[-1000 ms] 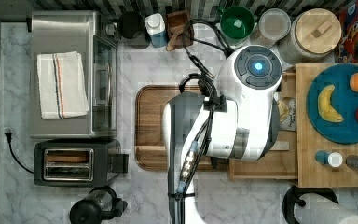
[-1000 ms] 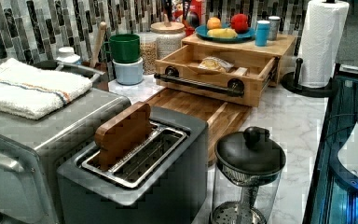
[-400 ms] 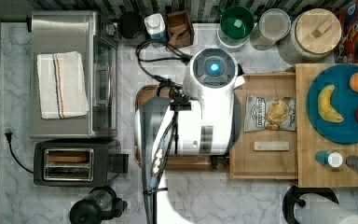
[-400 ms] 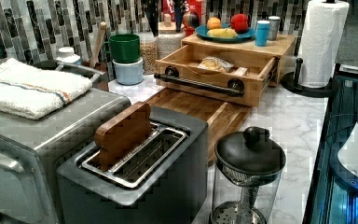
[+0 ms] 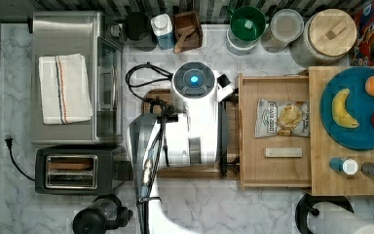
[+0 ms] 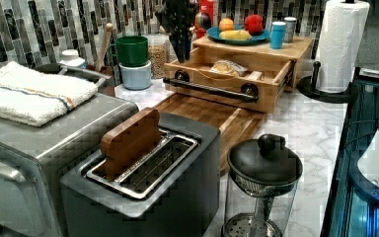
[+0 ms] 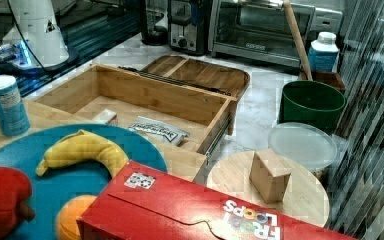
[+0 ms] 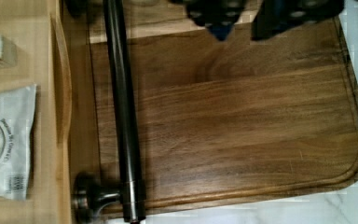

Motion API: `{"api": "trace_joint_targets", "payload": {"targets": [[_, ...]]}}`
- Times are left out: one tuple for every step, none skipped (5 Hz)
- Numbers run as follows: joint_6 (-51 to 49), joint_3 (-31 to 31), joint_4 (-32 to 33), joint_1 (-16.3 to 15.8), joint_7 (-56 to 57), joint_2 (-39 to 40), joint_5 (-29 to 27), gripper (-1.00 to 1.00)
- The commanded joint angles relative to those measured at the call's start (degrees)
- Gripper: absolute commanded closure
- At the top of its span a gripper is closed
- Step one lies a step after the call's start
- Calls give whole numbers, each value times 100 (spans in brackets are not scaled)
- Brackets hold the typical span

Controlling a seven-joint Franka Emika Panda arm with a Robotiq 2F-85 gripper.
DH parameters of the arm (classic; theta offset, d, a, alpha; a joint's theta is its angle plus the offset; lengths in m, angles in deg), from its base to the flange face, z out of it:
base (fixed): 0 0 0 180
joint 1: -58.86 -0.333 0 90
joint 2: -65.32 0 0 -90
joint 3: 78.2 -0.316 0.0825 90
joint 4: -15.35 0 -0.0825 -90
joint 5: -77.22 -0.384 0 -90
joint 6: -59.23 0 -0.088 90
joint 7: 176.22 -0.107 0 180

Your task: Close the drawer.

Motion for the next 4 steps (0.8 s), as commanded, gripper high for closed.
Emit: {"api": "trace_joint_targets", "payload": {"targets": [[1137, -132, 790, -134, 317, 112, 167, 100], [1595, -133, 1018, -159, 158, 221, 514, 100], [1976, -153, 1174, -50, 232, 293, 717, 100], [1918, -128, 1131, 52, 440, 330, 860, 100]]}}
